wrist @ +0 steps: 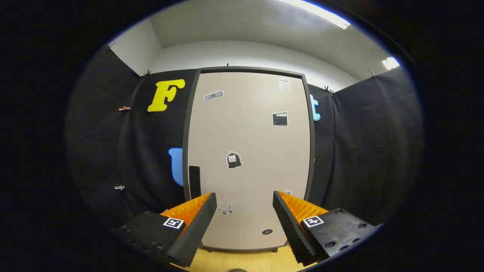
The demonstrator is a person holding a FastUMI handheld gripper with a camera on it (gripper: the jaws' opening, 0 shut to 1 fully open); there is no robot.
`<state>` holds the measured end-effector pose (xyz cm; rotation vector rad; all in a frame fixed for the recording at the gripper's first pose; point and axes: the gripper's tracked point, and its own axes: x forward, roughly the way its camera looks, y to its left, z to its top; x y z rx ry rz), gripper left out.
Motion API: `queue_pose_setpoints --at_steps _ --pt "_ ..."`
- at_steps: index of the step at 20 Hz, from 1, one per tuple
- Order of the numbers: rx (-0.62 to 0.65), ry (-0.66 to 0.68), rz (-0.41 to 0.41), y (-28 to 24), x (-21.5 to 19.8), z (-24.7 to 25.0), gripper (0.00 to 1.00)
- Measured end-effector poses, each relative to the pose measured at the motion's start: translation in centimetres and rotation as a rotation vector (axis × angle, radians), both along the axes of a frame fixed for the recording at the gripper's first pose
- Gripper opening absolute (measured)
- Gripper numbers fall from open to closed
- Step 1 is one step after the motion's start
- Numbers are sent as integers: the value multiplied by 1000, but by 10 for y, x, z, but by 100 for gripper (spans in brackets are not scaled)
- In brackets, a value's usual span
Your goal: Open the shoe cabinet door, grab the shoes and put them into the shoe cabinet, then close the shoe cabinet door.
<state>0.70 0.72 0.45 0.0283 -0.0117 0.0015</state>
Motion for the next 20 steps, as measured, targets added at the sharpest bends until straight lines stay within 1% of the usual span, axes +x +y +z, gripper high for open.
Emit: queue_pose_setpoints --at_steps 3,7,13,20 --pt "10 8 17 13 6 -2 97" --pt "42 -4 74 45 19 -1 97" --pt "73 13 145 98 59 -14 97" --pt "60 28 124 117 115 -35 97"
